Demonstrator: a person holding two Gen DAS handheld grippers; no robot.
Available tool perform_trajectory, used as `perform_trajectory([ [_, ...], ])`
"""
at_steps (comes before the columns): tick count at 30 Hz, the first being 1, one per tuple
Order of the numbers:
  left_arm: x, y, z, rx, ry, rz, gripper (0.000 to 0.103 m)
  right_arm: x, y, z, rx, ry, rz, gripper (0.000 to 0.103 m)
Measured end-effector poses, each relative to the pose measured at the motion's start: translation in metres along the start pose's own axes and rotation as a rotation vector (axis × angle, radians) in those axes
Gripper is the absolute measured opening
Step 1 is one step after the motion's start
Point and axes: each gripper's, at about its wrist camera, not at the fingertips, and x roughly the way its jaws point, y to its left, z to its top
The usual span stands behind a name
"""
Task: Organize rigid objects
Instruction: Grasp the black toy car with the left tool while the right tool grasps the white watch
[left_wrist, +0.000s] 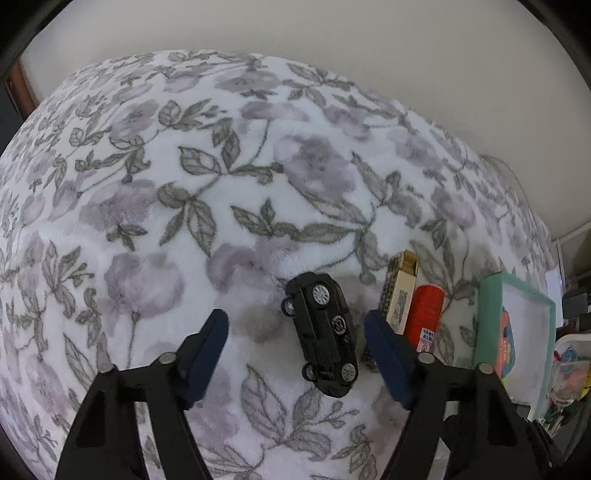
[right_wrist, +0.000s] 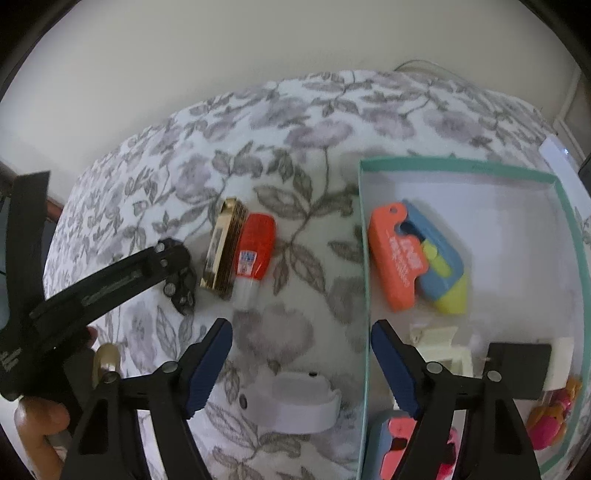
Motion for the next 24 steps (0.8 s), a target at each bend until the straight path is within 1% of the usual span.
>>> perform_trajectory([
  [1, 0.002, -0.001, -0.001, 0.003, 0.004, 0.0, 0.07, -0.002, 0.0, -0.002, 0.0, 0.003, 0.002, 0.079],
  [2, 0.004, -0.002, -0.002, 0.011, 0.008, 0.004, 0.062, -0.004, 0.0, -0.003, -0.002, 0.003, 0.004, 0.079],
  [3, 0.006, -0.004, -0.003, 0.019, 0.016, 0.007, 0.059, -0.006, 0.0, -0.006, -0.004, 0.004, 0.005, 0.079],
  [4, 0.009, -0.004, -0.005, 0.018, 0.028, 0.006, 0.051, -0.007, 0.001, -0.007, -0.007, 0.006, 0.003, 0.079],
  [5, 0.009, -0.005, -0.006, 0.018, 0.028, 0.012, 0.044, -0.009, 0.001, -0.008, -0.011, 0.008, 0.002, 0.079],
  [7, 0.006, -0.006, -0.009, 0.029, 0.017, 0.022, 0.034, -0.011, 0.003, -0.012, -0.016, 0.013, 0.003, 0.079],
  [10, 0.005, -0.005, -0.014, 0.013, 0.042, 0.015, 0.031, -0.011, 0.007, -0.018, -0.025, 0.024, -0.005, 0.076],
  [13, 0.002, -0.002, -0.02, 0.009, 0.052, 0.036, 0.031, -0.012, 0.013, -0.023, -0.047, 0.029, -0.02, 0.075],
  [16, -0.001, 0.004, -0.026, -0.011, 0.061, 0.046, 0.031, -0.012, 0.014, -0.028, -0.044, 0.043, -0.001, 0.068],
  [21, -0.006, 0.013, -0.035, -0.039, 0.075, 0.059, 0.031, 0.001, 0.016, -0.034, -0.036, 0.067, -0.01, 0.068],
  [22, -0.007, 0.015, -0.037, -0.045, 0.08, 0.058, 0.031, 0.004, 0.016, -0.035, -0.03, 0.07, -0.017, 0.066],
  [24, -0.009, 0.018, -0.041, -0.058, 0.088, 0.053, 0.031, 0.008, 0.016, -0.035, -0.016, 0.063, -0.018, 0.066],
])
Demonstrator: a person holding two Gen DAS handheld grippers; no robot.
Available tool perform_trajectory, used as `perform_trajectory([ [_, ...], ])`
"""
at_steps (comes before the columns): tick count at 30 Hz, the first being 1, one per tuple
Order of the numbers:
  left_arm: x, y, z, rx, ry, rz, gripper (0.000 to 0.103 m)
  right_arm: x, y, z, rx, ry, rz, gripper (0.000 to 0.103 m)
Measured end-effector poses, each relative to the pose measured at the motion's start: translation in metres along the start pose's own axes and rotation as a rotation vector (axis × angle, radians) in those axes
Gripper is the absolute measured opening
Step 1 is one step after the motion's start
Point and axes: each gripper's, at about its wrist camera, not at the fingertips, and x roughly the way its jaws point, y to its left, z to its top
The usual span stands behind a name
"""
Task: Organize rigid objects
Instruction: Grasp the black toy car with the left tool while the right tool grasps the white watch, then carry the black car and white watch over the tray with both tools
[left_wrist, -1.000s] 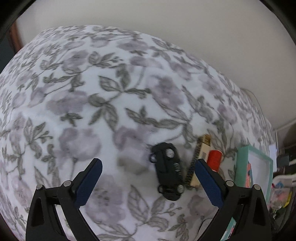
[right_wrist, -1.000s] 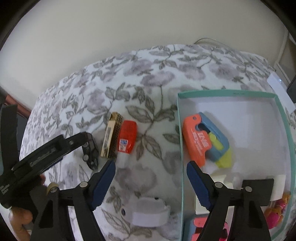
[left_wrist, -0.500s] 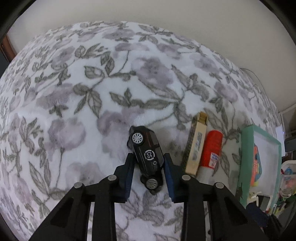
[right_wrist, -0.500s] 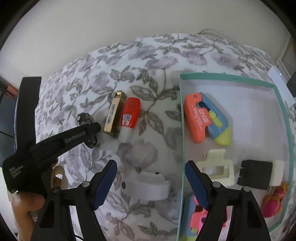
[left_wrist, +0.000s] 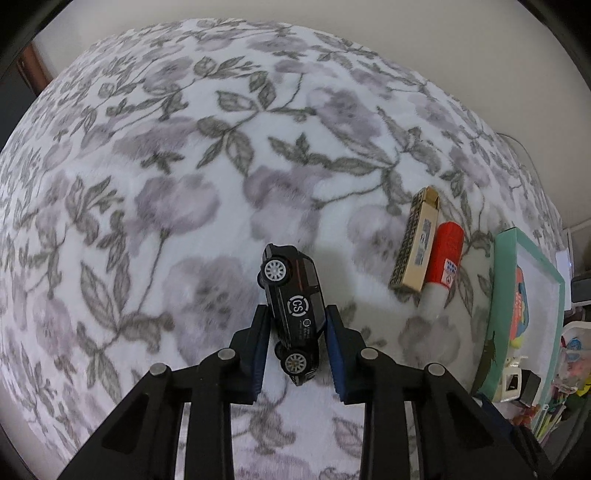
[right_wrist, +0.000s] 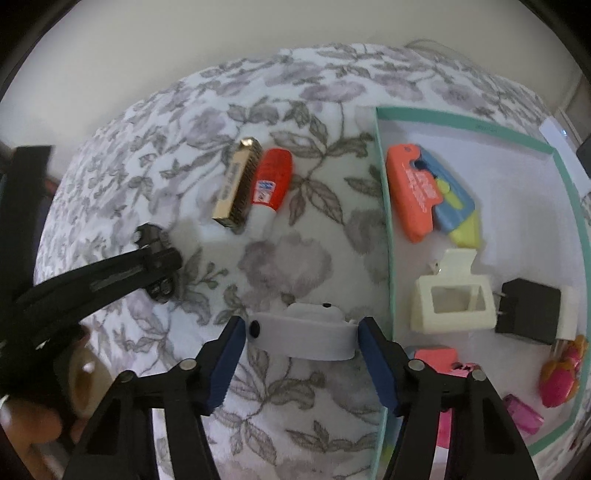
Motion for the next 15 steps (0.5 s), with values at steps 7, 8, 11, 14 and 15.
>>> perform_trajectory([
  [7, -0.01, 0.017, -0.018, -0.041, 0.027, 0.009, 0.031, 0.011, 0.009, -0.002, 0.015, -0.005, -0.06, 0.065],
  [8, -0.011, 0.019, -0.02, -0.046, 0.029, 0.012, 0.031, 0.01, 0.008, -0.003, 0.02, -0.008, -0.062, 0.064],
  [11, -0.016, 0.025, -0.028, -0.059, 0.029, 0.028, 0.031, 0.007, 0.004, -0.004, 0.06, -0.014, -0.044, 0.063],
  [14, -0.025, 0.027, -0.038, -0.067, 0.025, 0.038, 0.031, 0.004, -0.001, -0.008, 0.083, -0.023, -0.026, 0.062],
  [15, -0.028, 0.027, -0.041, -0.067, 0.021, 0.041, 0.031, 0.002, -0.002, -0.008, 0.087, -0.028, -0.02, 0.062],
])
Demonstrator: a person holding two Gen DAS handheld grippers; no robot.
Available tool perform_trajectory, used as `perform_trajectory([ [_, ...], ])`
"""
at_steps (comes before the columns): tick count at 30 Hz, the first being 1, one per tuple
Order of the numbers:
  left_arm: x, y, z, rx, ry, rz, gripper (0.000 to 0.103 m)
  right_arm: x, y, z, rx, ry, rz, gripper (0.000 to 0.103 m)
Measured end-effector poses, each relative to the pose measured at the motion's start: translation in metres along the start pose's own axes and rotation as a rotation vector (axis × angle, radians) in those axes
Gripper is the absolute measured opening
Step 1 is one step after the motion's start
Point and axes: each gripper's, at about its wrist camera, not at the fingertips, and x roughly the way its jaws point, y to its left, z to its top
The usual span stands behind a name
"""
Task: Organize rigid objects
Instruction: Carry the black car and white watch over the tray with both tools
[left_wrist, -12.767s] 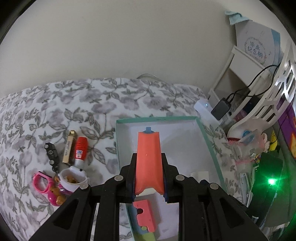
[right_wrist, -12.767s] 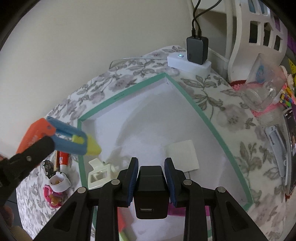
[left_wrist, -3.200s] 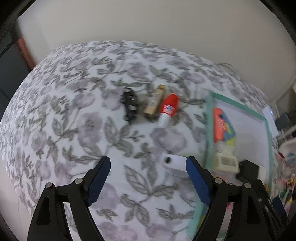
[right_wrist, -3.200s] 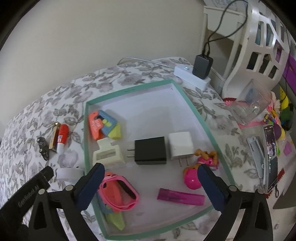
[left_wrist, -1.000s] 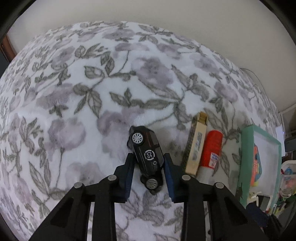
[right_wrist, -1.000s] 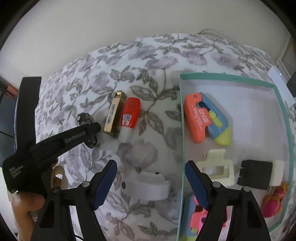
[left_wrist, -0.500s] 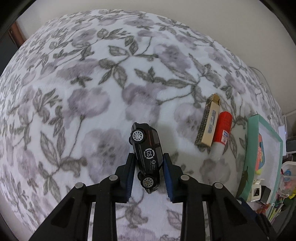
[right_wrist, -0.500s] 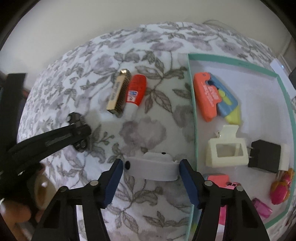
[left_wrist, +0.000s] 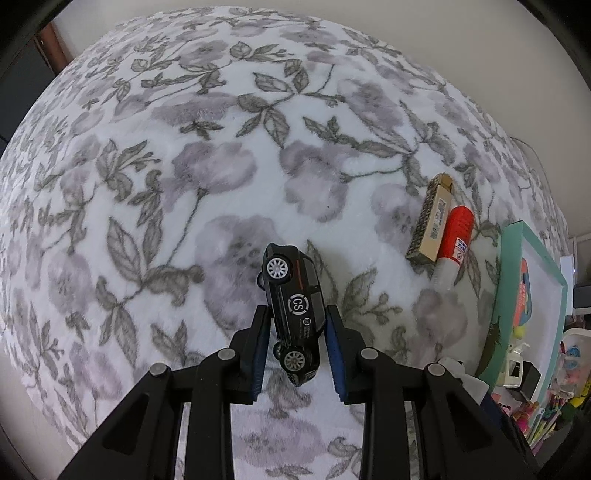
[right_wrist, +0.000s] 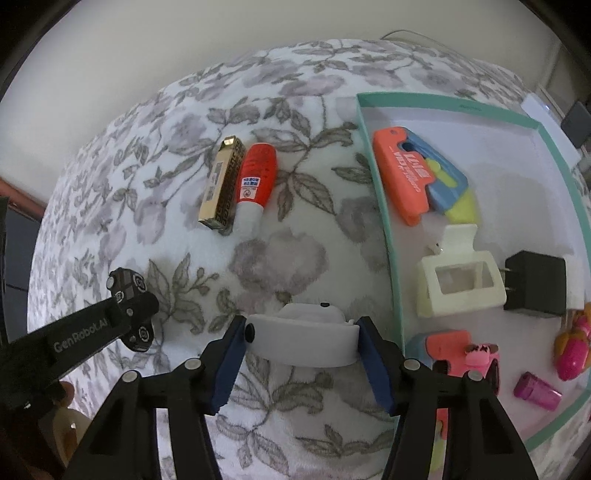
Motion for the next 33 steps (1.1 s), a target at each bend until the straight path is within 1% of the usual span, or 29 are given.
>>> perform_trajectory([
  [6, -0.024, -0.014, -0.009, 0.024, -0.043, 0.008, 0.031, -0.03, -0.011, 0.004, 0.027, -0.065, 0.067, 0.062],
  [9, -0.042, -0.025, -0.012, 0.038, -0.073, -0.01, 0.031, -0.057, -0.02, 0.009, 0.046, -0.133, 0.099, 0.062],
  [12, -0.065, -0.042, -0.017, 0.064, -0.124, -0.03, 0.031, -0.08, -0.034, 0.015, 0.072, -0.201, 0.092, 0.062],
  [15, -0.085, -0.069, -0.018, 0.104, -0.172, -0.065, 0.031, -0.103, -0.051, 0.02, 0.098, -0.262, 0.066, 0.062],
  [18, -0.094, -0.097, -0.014, 0.141, -0.199, -0.094, 0.031, -0.119, -0.069, 0.024, 0.119, -0.307, 0.011, 0.062],
  [21, -0.098, -0.122, -0.018, 0.175, -0.215, -0.122, 0.031, -0.125, -0.085, 0.027, 0.137, -0.333, -0.035, 0.062],
  [23, -0.097, -0.136, -0.019, 0.193, -0.221, -0.127, 0.031, -0.128, -0.096, 0.027, 0.152, -0.343, -0.057, 0.062],
  [29, -0.091, -0.165, -0.021, 0.227, -0.23, -0.155, 0.031, -0.133, -0.128, 0.026, 0.195, -0.365, -0.121, 0.063],
  [33, -0.084, -0.183, -0.024, 0.249, -0.218, -0.175, 0.031, -0.131, -0.143, 0.026, 0.217, -0.363, -0.165, 0.063],
])
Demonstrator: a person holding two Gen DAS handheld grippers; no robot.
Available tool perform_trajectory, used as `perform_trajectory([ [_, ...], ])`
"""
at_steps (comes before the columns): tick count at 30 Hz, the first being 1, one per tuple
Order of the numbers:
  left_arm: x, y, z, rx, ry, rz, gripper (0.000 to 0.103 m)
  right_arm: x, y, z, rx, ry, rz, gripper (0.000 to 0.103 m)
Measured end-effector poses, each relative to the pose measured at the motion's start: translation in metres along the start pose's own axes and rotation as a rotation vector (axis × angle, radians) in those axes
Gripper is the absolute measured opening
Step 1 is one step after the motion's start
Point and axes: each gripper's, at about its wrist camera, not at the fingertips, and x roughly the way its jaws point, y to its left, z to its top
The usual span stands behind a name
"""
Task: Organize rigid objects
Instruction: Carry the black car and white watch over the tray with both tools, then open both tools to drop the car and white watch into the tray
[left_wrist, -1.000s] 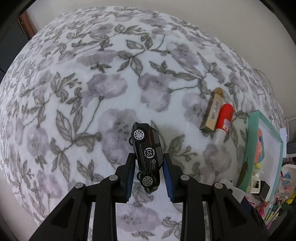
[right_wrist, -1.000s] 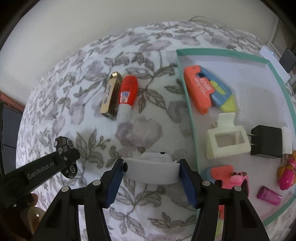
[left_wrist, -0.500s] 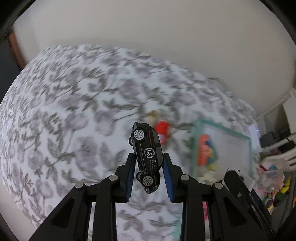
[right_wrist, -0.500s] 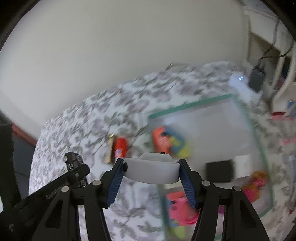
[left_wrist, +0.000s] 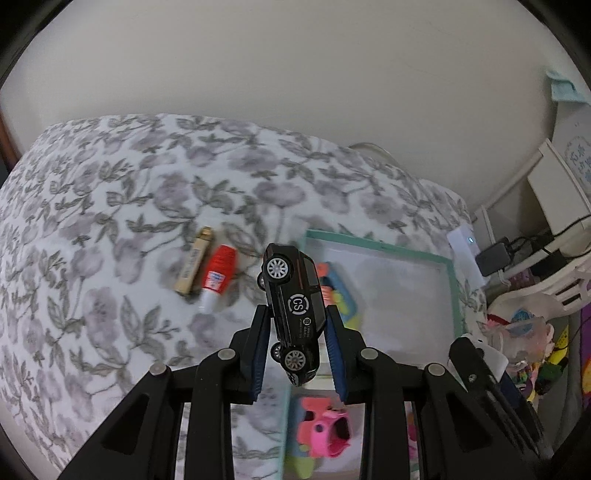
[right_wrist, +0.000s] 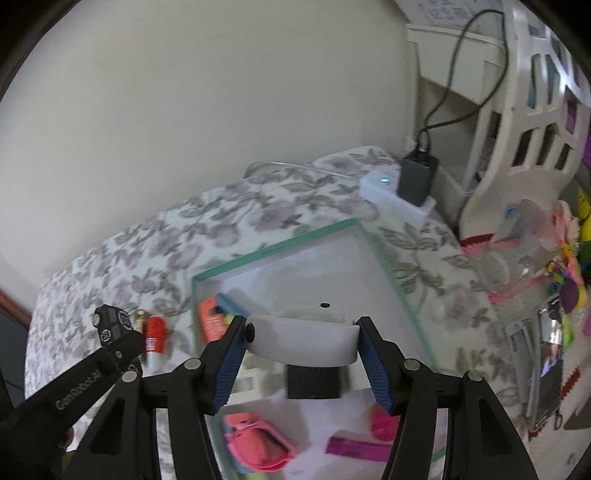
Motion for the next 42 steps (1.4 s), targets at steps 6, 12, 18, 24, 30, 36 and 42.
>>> perform_trajectory([
  [6, 0.017, -0.023, -0.004, 0.036, 0.01, -0.035, 0.031, 0.014, -0.017, 0.002, 0.02, 0.013, -0.037, 0.063],
  [12, 0.044, -0.035, -0.015, 0.047, 0.049, -0.08, 0.031, 0.038, -0.034, -0.003, 0.031, 0.057, -0.098, 0.064],
  [18, 0.065, -0.036, -0.027, 0.069, 0.092, -0.077, 0.031, 0.049, -0.043, -0.008, 0.038, 0.078, -0.131, 0.064],
  [24, 0.068, -0.038, -0.029, 0.078, 0.107, -0.07, 0.031, 0.055, -0.043, -0.011, 0.036, 0.095, -0.131, 0.065],
  [30, 0.071, -0.038, -0.03, 0.081, 0.122, -0.064, 0.031, 0.059, -0.041, -0.012, 0.025, 0.112, -0.133, 0.066],
  [36, 0.069, -0.037, -0.03, 0.083, 0.121, -0.061, 0.031, 0.063, -0.036, -0.015, 0.012, 0.12, -0.125, 0.066],
  [42, 0.07, -0.034, -0.029, 0.068, 0.134, -0.059, 0.033, 0.063, -0.035, -0.015, 0.009, 0.126, -0.13, 0.067],
])
